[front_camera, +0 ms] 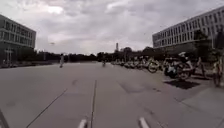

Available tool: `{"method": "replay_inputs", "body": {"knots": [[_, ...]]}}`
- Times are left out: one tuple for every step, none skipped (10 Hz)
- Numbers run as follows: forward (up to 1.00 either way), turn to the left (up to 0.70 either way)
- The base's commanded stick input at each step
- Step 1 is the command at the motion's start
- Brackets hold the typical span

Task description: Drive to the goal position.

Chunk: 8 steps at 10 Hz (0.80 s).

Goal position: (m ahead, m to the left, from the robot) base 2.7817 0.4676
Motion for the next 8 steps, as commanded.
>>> {"method": "replay_inputs", "body": {"knots": [[0.7,0.0],[0.7,0.0],[0.7,0.02],[0.7,0.35],[0.7,0.35],[0.7,0.33],[0.7,0.0],[0.7,0.0]]}}
